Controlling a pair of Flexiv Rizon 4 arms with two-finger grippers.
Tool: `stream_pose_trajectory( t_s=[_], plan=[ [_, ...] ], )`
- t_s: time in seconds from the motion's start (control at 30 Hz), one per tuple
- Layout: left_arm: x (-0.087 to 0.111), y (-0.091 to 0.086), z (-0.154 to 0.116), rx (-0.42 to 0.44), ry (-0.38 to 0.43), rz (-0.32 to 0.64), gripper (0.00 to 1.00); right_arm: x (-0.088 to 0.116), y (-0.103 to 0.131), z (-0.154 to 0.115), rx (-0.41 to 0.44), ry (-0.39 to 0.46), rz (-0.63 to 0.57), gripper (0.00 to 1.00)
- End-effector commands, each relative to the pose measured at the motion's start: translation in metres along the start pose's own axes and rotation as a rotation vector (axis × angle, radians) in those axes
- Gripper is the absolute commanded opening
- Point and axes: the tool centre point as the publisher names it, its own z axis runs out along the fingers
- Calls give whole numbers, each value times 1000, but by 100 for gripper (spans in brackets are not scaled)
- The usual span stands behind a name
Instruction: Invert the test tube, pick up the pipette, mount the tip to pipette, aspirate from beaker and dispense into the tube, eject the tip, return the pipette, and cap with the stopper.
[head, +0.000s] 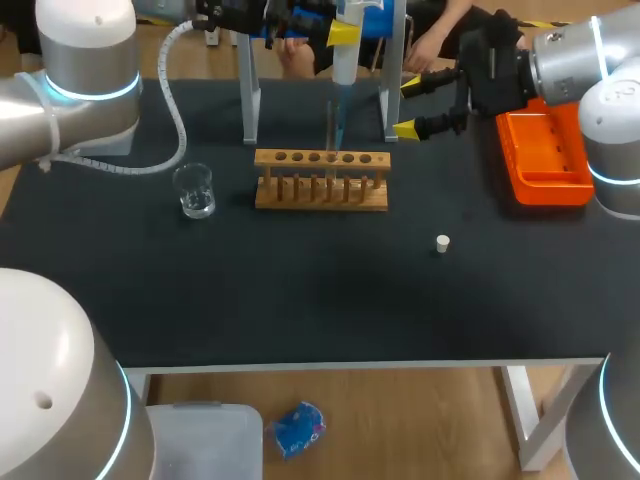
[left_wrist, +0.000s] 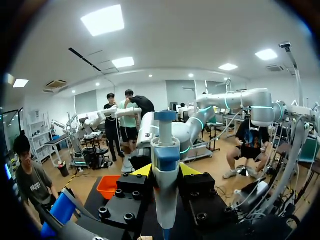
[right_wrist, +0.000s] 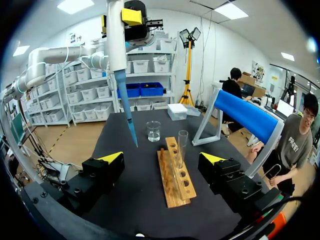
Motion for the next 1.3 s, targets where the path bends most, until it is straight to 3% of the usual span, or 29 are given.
stream_pose_trajectory(
  t_s=[0.03,0.47,0.57,0.87,1.3],
  plan=[
    [0,-1,0,-2,0,0,0,0,0,0,2,-1,0,100],
    [7,25,5,25,-13,-29,0,0,0,0,2,-1,0,100],
    [9,30,3,7,-68,-36,0,0,0,0,2,-1,0,100],
    [18,37,9,-15,-168,-44,0,0,0,0,2,-1,0,100],
    [22,44,14,7,-180,-58,0,0,0,0,2,-1,0,100]
  ],
)
